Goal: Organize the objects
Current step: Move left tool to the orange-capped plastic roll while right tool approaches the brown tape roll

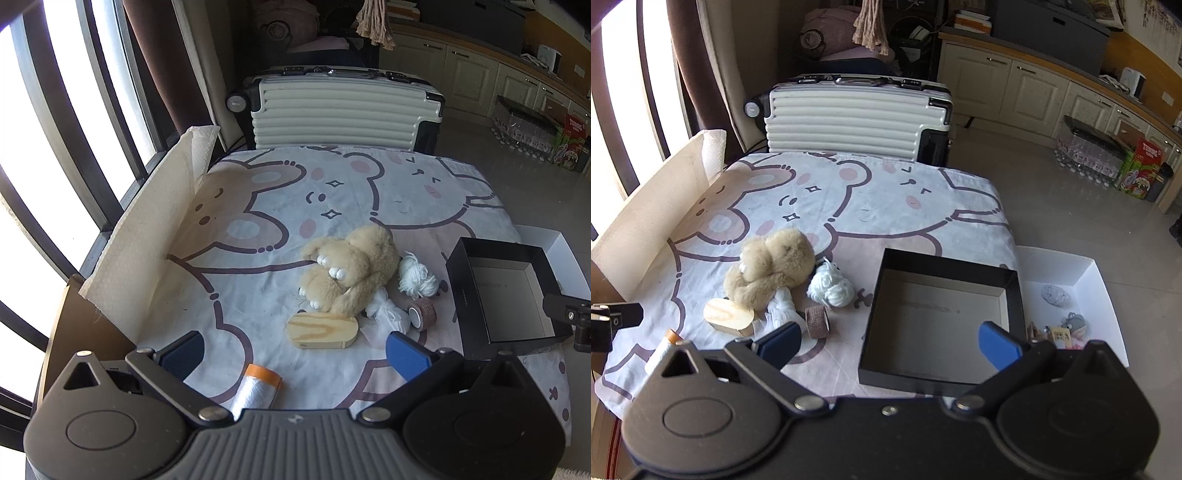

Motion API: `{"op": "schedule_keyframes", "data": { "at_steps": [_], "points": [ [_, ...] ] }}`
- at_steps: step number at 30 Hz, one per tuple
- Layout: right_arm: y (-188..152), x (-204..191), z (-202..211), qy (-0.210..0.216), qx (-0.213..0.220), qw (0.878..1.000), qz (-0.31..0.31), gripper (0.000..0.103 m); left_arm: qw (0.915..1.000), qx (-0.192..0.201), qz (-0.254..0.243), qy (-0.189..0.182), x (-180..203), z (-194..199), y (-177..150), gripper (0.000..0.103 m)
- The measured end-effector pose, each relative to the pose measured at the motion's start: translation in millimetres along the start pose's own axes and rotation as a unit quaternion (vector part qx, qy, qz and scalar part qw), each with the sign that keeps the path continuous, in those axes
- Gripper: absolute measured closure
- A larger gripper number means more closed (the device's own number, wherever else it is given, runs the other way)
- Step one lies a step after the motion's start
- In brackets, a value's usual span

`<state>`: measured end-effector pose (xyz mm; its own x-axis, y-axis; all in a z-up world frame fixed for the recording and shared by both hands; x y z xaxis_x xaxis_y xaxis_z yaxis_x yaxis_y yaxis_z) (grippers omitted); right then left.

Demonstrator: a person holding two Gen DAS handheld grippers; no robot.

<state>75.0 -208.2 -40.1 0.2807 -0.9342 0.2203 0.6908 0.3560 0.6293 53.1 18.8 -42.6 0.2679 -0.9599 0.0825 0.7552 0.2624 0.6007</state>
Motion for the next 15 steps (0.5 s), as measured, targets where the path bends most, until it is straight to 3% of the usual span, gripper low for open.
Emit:
{"op": "schedule_keyframes", "data": {
  "at_steps": [15],
  "points": [
    [58,-12,-17,0.015,0.041,0.999,0.002,0.000,0.9994,0.030,-0.006,0.014,-11,-13,42,0.000]
  ]
}}
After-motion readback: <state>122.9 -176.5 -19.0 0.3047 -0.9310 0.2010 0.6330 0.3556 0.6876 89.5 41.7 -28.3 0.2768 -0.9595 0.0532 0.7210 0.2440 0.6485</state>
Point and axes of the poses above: each gripper's, at about its wrist camera, not at the fingertips, and z roughly against the way its jaws point, x to its right, y to its top, the point moved 7 cm from there along -z, roughly the way its jaws point, and after that the axes turned 14 degrees about z, right-handed, at the moved point
